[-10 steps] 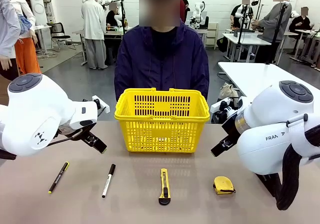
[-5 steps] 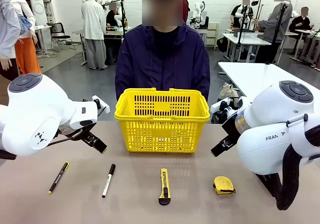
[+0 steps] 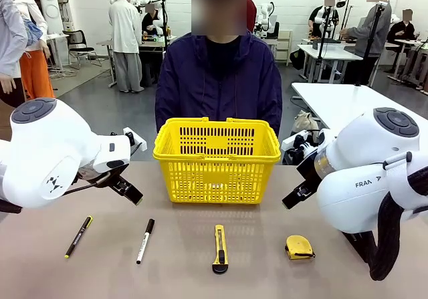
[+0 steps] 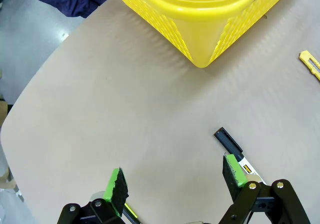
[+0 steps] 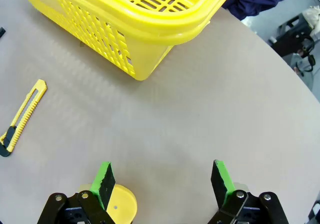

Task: Place the items the person wants into the basket.
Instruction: Pick up the item the person points to and place it in the Market Basket.

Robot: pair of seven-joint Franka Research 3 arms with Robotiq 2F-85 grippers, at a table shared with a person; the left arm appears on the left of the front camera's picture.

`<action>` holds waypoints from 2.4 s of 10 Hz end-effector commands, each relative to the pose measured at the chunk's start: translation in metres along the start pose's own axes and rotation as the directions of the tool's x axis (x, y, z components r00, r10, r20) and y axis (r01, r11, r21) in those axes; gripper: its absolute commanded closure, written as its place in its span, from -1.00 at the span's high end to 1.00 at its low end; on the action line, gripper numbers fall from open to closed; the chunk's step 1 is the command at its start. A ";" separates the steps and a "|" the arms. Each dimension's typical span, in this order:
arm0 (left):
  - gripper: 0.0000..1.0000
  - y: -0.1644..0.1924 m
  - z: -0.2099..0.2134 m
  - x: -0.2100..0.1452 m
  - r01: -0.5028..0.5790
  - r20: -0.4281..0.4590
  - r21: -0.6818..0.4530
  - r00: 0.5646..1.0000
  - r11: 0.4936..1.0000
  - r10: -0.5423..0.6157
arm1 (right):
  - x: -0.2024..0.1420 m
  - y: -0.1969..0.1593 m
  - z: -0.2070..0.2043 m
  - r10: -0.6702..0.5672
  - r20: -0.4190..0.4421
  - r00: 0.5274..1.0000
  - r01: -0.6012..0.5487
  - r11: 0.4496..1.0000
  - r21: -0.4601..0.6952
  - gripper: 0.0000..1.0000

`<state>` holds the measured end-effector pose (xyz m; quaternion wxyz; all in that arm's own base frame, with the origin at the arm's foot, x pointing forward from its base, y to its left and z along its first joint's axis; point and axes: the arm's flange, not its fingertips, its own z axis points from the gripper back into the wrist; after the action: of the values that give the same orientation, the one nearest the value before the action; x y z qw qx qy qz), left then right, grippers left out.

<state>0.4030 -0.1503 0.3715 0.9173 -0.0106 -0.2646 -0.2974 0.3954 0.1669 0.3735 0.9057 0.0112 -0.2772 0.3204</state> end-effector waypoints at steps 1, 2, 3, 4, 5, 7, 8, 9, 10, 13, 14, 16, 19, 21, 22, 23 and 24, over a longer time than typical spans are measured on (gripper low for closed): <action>1.00 0.000 0.000 0.000 0.000 0.000 0.000 1.000 1.000 0.000 | 0.000 0.000 0.000 0.000 0.000 1.000 0.000 1.000 0.000 1.00; 1.00 0.000 0.000 0.000 0.000 0.000 0.000 1.000 1.000 0.000 | 0.000 0.000 0.000 0.000 0.000 1.000 0.000 1.000 0.000 1.00; 1.00 0.000 0.000 0.000 0.000 0.000 0.000 1.000 1.000 0.000 | 0.000 0.000 0.000 0.000 0.000 1.000 0.000 1.000 0.000 1.00; 1.00 0.000 0.000 0.000 0.000 0.000 0.000 1.000 1.000 0.000 | -0.005 0.009 0.027 0.024 -0.014 1.000 -0.024 0.999 -0.041 1.00; 1.00 0.001 0.036 -0.005 0.029 0.019 -0.040 0.999 0.999 -0.029 | -0.008 0.018 0.060 0.041 -0.022 0.999 -0.043 0.993 -0.111 1.00; 1.00 0.012 0.103 -0.004 0.045 -0.014 -0.018 0.999 0.999 -0.045 | -0.010 0.025 0.127 0.043 -0.067 0.997 -0.054 0.983 -0.175 1.00; 1.00 0.014 0.139 0.001 0.054 -0.024 0.039 0.998 0.998 -0.053 | -0.007 0.026 0.167 0.045 -0.113 0.993 -0.066 0.980 -0.189 1.00; 1.00 0.015 0.171 0.010 0.061 -0.025 0.072 0.998 0.996 -0.059 | -0.001 0.025 0.204 0.048 -0.110 0.993 -0.069 0.979 -0.193 1.00; 1.00 0.021 0.200 0.025 0.062 -0.021 0.085 0.998 0.994 -0.060 | 0.008 0.024 0.236 0.054 -0.095 0.994 -0.071 0.980 -0.186 1.00; 1.00 0.021 0.263 0.052 0.046 0.001 0.140 0.999 0.989 -0.046 | 0.032 0.018 0.292 0.025 -0.085 0.996 -0.043 0.977 -0.211 1.00; 1.00 0.018 0.270 0.056 0.043 -0.012 0.158 0.999 0.987 -0.041 | 0.037 0.015 0.300 0.010 -0.072 0.997 -0.026 0.975 -0.222 1.00; 1.00 0.021 0.277 0.051 0.051 0.025 0.113 0.998 0.992 -0.054 | 0.028 0.023 0.309 0.022 -0.055 0.998 -0.034 0.975 -0.220 1.00; 1.00 0.021 0.277 0.051 0.051 0.025 0.113 0.998 0.992 -0.054 | 0.028 0.023 0.309 0.022 -0.055 0.998 -0.034 0.975 -0.220 1.00; 1.00 0.021 0.278 0.055 0.049 0.019 0.125 0.998 0.991 -0.052 | 0.017 -0.009 0.310 0.064 -0.005 0.998 -0.064 0.998 0.002 1.00; 1.00 0.054 0.282 0.050 0.040 0.072 -0.139 0.997 0.989 -0.030 | 0.000 -0.040 0.313 0.007 0.076 0.997 -0.016 0.992 0.126 1.00; 1.00 0.085 0.282 0.040 0.037 0.123 -0.286 0.992 0.957 -0.002 | -0.019 -0.068 0.315 -0.008 0.147 0.989 -0.027 0.971 0.237 1.00; 1.00 0.109 0.284 0.027 0.050 0.156 -0.379 0.988 0.924 0.011 | -0.036 -0.089 0.316 -0.017 0.195 0.981 -0.044 0.951 0.305 1.00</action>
<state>0.3400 -0.0528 0.6370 0.8837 -0.1327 -0.3025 -0.3317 0.2722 0.0343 0.6433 0.8751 0.1187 -0.3203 0.3427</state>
